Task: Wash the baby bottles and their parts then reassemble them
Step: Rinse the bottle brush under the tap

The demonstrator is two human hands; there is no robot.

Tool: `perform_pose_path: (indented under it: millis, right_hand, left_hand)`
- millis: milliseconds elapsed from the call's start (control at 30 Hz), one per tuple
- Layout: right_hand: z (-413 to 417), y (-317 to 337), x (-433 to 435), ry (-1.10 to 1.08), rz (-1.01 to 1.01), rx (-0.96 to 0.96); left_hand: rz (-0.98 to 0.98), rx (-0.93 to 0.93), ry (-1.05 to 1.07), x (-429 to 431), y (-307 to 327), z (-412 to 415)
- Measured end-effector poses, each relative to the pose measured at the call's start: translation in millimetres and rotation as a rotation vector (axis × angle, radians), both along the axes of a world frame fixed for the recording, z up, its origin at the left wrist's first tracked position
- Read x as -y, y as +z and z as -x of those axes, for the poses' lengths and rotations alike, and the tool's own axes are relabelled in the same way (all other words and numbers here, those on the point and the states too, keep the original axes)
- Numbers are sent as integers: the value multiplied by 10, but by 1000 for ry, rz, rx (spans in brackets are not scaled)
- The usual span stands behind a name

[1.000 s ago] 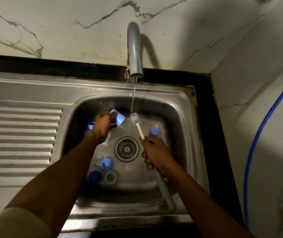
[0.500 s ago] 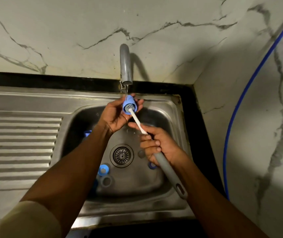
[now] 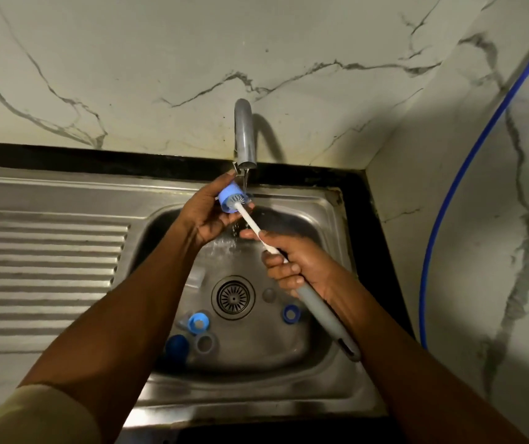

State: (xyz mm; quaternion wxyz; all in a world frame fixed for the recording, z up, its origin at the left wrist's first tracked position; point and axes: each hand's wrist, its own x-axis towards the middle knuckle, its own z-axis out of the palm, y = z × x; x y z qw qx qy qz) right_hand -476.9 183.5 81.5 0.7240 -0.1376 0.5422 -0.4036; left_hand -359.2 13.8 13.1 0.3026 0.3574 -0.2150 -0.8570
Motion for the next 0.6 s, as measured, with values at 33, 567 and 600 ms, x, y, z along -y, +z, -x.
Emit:
perform_pose_path:
  millis: [33, 567, 600]
  right_hand:
    - [-39, 26, -10, 1, -1, 170]
    - [-86, -80, -7, 82, 148, -670]
    - [-104, -24, -28, 43, 119, -404]
  left_hand:
    - [-29, -101, 4, -39, 23, 23]
    - [64, 54, 71, -105, 100, 159]
    - [14, -33, 99, -84, 102, 120]
